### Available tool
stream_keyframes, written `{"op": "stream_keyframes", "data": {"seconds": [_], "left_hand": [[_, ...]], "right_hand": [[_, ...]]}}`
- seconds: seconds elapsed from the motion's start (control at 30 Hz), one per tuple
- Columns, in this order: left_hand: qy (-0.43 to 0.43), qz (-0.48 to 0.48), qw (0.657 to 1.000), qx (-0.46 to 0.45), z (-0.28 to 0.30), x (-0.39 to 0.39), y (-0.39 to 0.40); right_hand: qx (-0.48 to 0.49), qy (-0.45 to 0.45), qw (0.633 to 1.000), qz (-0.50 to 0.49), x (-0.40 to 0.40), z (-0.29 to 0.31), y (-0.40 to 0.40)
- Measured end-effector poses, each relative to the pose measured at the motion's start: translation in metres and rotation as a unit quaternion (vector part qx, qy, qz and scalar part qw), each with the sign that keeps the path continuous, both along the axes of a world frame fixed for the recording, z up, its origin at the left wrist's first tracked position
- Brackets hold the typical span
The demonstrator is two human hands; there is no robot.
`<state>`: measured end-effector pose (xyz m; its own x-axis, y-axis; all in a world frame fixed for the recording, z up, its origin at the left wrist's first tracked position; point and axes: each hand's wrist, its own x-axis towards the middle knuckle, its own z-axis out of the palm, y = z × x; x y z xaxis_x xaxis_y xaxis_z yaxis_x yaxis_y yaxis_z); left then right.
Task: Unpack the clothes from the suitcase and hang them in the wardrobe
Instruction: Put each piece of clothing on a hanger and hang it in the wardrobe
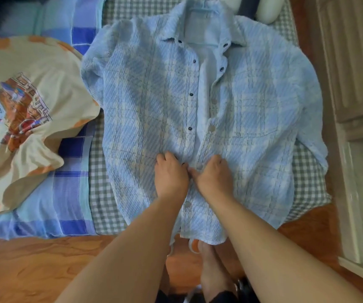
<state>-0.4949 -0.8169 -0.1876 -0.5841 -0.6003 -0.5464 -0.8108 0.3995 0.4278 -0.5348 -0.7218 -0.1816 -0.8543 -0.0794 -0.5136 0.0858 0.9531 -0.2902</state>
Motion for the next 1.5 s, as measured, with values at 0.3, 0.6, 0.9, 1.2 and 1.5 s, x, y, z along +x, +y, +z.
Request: {"op": "stream_keyframes", "data": {"seconds": [0.3,0.6,0.9,1.2,1.5], "left_hand": [[-0.017,-0.043,0.998,-0.048,-0.004,-0.001,0.004],[0.194,0.17,0.96,0.11,0.049,0.013,0.007],[0.197,0.256,0.906,0.273,0.066,0.016,0.009],[0.231,0.276,0.886,0.291,0.066,0.024,0.009],[0.243,0.234,0.9,0.275,0.06,0.026,0.007]], "right_hand": [[0.061,0.039,0.995,0.062,0.011,-0.005,-0.003],[-0.28,0.075,0.932,-0.22,0.028,0.05,0.016],[-0.33,0.029,0.912,-0.24,0.031,0.061,-0.009],[-0.291,0.022,0.916,-0.276,0.029,0.055,-0.01],[-0.267,0.037,0.95,-0.155,0.032,0.056,-0.005]]}}
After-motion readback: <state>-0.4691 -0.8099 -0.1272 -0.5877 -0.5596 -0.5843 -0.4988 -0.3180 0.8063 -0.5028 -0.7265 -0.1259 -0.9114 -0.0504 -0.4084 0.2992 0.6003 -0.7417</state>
